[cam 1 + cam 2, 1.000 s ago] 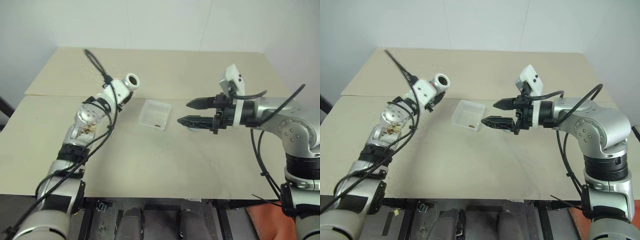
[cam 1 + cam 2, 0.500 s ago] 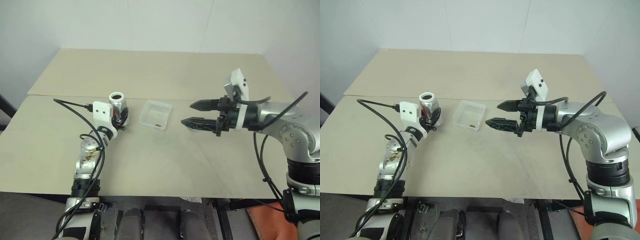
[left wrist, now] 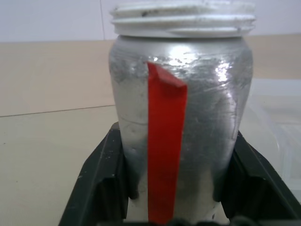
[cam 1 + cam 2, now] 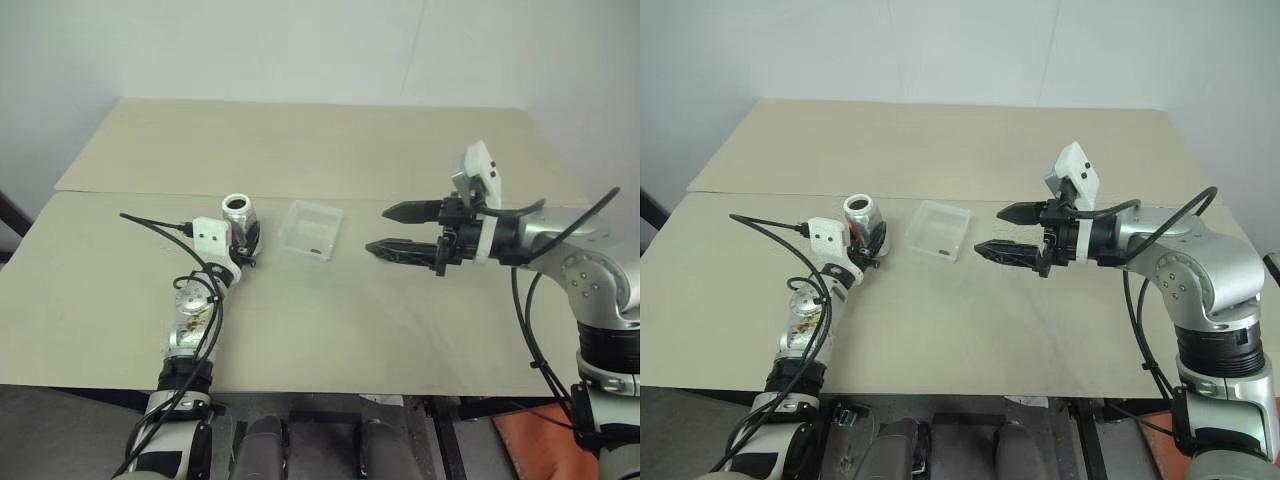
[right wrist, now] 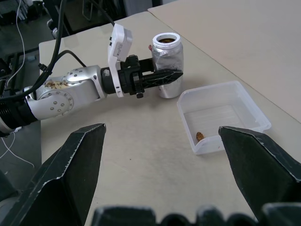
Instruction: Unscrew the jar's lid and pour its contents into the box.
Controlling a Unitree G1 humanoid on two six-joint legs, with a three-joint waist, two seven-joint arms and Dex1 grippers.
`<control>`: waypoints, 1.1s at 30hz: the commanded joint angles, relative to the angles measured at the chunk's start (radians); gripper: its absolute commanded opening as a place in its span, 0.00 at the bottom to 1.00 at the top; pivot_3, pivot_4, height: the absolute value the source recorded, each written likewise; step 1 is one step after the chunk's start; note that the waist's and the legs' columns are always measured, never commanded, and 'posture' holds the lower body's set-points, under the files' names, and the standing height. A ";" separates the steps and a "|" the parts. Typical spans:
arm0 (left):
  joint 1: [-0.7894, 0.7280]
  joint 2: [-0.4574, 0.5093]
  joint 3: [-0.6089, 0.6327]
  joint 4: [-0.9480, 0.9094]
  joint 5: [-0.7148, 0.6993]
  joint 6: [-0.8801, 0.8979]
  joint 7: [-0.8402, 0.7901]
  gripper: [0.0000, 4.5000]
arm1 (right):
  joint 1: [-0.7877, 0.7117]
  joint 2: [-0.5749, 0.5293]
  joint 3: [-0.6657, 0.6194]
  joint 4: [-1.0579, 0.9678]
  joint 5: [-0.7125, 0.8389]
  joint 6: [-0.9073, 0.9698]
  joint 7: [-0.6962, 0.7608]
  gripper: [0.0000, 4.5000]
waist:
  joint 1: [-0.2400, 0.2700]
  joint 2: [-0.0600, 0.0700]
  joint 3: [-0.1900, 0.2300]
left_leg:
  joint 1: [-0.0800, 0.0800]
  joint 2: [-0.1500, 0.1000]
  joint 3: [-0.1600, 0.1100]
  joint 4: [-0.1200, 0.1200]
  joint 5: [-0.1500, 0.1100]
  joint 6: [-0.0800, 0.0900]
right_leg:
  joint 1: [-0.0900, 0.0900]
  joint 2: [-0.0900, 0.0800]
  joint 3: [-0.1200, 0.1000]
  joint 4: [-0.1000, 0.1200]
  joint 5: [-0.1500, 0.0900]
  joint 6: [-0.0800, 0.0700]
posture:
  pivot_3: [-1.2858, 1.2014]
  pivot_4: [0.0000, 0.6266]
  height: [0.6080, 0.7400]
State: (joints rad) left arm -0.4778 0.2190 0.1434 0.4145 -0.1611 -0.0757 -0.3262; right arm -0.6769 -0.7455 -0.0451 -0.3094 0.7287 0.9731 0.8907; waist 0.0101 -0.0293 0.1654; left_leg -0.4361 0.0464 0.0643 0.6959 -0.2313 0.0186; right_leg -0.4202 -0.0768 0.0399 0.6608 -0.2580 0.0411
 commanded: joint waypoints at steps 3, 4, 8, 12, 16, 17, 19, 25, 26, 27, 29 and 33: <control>0.036 0.021 0.000 -0.097 -0.021 0.054 -0.027 0.92 | 0.001 -0.012 -0.018 -0.031 0.004 -0.027 0.005 1.00 | -0.002 0.000 0.000 | 0.000 0.000 0.000 0.000 0.000 0.000 | 0.000 0.000 0.000 -0.001 0.000 0.000 | 0.52 0.24 1.00; 0.049 0.025 0.000 -0.116 -0.021 0.065 -0.030 0.98 | 0.001 -0.011 -0.018 -0.031 0.004 -0.028 0.005 1.00 | -0.002 0.000 0.000 | 0.000 0.000 -0.001 -0.001 0.000 0.000 | 0.000 0.000 0.001 -0.001 0.000 0.000 | 0.52 0.24 1.00; 0.116 0.041 -0.004 -0.219 -0.019 0.114 -0.037 0.99 | -0.002 -0.005 -0.014 -0.029 0.005 -0.032 0.005 1.00 | -0.002 0.000 0.000 | 0.000 0.000 -0.001 -0.001 0.000 0.000 | -0.001 0.000 0.001 -0.001 0.000 0.000 | 0.52 0.24 1.00; 0.234 0.089 -0.016 -0.398 -0.020 0.211 -0.070 0.99 | 0.009 -0.007 -0.015 -0.037 0.006 -0.032 0.004 1.00 | -0.004 0.000 0.000 | 0.000 0.001 -0.002 -0.001 0.000 0.000 | -0.001 0.000 0.001 -0.001 0.000 0.000 | 0.52 0.24 1.00; 0.413 0.193 0.013 -0.661 -0.138 0.352 -0.196 0.99 | 0.045 -0.021 -0.022 -0.053 0.002 -0.034 0.004 1.00 | -0.009 0.000 0.000 | 0.000 0.002 -0.003 -0.002 0.000 0.000 | -0.001 0.000 0.002 -0.001 0.000 0.000 | 0.52 0.24 1.00; 0.453 0.225 0.034 -0.723 -0.185 0.381 -0.235 0.99 | 0.058 -0.025 -0.026 -0.058 0.001 -0.036 0.004 1.00 | -0.012 0.000 0.000 | 0.000 0.002 -0.003 -0.002 0.000 0.000 | -0.001 0.000 0.002 -0.001 0.000 0.000 | 0.52 0.24 1.00; 0.508 0.302 0.098 -0.824 -0.287 0.441 -0.303 0.99 | 0.081 -0.036 -0.034 -0.066 0.001 -0.039 0.006 1.00 | -0.013 0.000 0.000 | 0.001 0.002 -0.003 -0.002 0.000 0.000 | -0.001 0.000 0.002 -0.001 0.000 0.000 | 0.52 0.24 1.00; 0.540 0.558 0.326 -0.921 -0.569 0.585 -0.536 0.99 | 0.134 -0.075 -0.047 -0.068 -0.012 -0.073 0.027 1.00 | -0.014 0.000 0.000 | 0.006 0.003 -0.001 -0.002 0.000 0.000 | 0.003 0.000 0.002 -0.001 0.000 -0.001 | 0.52 0.24 1.00; 0.545 0.600 0.358 -0.917 -0.589 0.577 -0.595 0.99 | 0.144 -0.084 -0.049 -0.068 -0.016 -0.084 0.033 1.00 | -0.015 0.000 0.000 | 0.007 0.003 -0.001 -0.002 0.000 0.000 | 0.003 0.000 0.002 -0.001 0.000 -0.001 | 0.52 0.24 1.00; 0.548 0.636 0.387 -0.910 -0.608 0.570 -0.650 0.99 | 0.154 -0.093 -0.053 -0.068 -0.019 -0.098 0.041 1.00 | -0.017 0.001 0.000 | 0.007 0.003 -0.001 -0.002 0.000 0.000 | 0.002 0.001 0.002 -0.001 -0.001 -0.001 | 0.52 0.24 1.00; 0.550 0.702 0.427 -0.893 -0.625 0.556 -0.742 0.99 | 0.175 -0.107 -0.064 -0.073 -0.026 -0.130 0.059 1.00 | -0.020 0.001 0.000 | 0.007 0.003 0.001 -0.003 0.000 0.000 | 0.002 0.000 0.003 -0.001 -0.001 -0.002 | 0.52 0.24 1.00; 0.498 0.748 0.446 -0.869 -0.637 0.548 -0.775 0.99 | 0.204 -0.128 -0.086 -0.082 -0.032 -0.174 0.074 1.00 | -0.021 0.001 0.000 | 0.007 0.003 0.005 -0.005 0.000 0.000 | 0.002 0.001 0.003 -0.003 -0.001 -0.002 | 0.52 0.24 1.00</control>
State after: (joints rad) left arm 0.0439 0.9511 0.5641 -0.4532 -0.7829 0.4968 -1.0905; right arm -0.4710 -0.8555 -0.0805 -0.3588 0.6931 0.8399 0.9539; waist -0.0108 -0.0285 0.1652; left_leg -0.4293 0.0493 0.0694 0.6912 -0.2314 0.0185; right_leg -0.4184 -0.0760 0.0424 0.6582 -0.2591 0.0393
